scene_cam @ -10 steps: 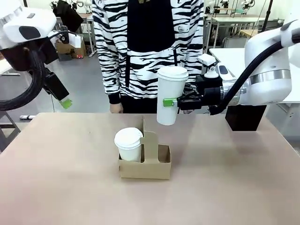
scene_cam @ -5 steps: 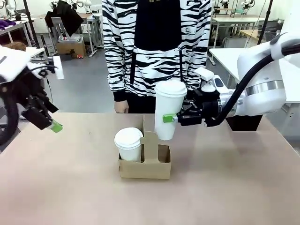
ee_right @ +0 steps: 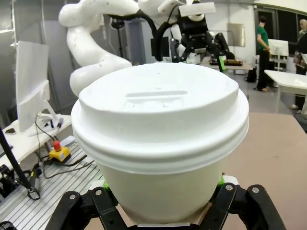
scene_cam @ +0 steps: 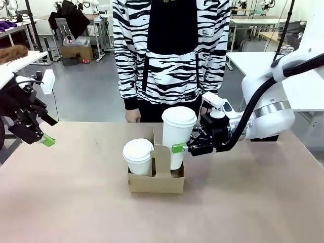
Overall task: Pour a drink into a cup and package it in a carrier.
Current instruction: Insert the held 600 ml Paper Cup into the Cup Carrier.
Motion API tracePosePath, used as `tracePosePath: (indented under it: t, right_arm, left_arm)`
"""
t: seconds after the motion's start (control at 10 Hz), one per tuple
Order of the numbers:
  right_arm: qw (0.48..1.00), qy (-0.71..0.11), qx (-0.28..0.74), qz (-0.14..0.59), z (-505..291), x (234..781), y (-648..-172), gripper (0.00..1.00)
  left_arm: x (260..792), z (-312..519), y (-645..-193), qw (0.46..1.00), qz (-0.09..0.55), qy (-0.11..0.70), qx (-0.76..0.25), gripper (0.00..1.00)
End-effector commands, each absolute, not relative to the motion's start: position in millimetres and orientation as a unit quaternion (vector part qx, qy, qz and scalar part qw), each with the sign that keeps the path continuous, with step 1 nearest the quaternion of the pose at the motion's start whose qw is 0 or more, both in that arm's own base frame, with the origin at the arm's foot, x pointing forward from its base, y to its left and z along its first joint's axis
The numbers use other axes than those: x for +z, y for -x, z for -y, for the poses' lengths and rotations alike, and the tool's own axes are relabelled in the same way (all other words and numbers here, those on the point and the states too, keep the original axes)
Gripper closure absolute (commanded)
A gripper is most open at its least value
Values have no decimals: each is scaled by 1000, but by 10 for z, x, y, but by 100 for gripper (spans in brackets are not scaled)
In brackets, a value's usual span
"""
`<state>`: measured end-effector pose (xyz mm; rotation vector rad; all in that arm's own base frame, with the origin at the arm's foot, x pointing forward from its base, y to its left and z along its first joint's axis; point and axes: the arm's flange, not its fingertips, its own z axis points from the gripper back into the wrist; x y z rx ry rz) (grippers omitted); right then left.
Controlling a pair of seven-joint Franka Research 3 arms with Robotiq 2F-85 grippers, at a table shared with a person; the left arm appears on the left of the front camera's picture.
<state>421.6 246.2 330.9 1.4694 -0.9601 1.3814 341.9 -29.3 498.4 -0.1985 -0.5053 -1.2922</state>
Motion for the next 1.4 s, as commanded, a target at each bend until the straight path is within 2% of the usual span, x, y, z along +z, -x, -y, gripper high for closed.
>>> tracePosePath:
  t: [0.0,0.7,1.1,1.3]
  right_arm:
    - [426,-599,566,372,-2482,3279,-4273,19]
    - [435,-594,579,350,-2514,2680,-4508,19]
    - [415,-574,615,348,-2540,2478,-4558,19]
    - [419,-548,632,353,-2535,2504,-4561,0]
  left_arm:
    - [5102,337,-3361,761,241,76,-597,4]
    - [5102,337,-3361,761,241,76,-597,4]
    - [5102,337,-3361,761,241,76,-597,4]
    - [5102,337,-3361,761,241,76,-597,4]
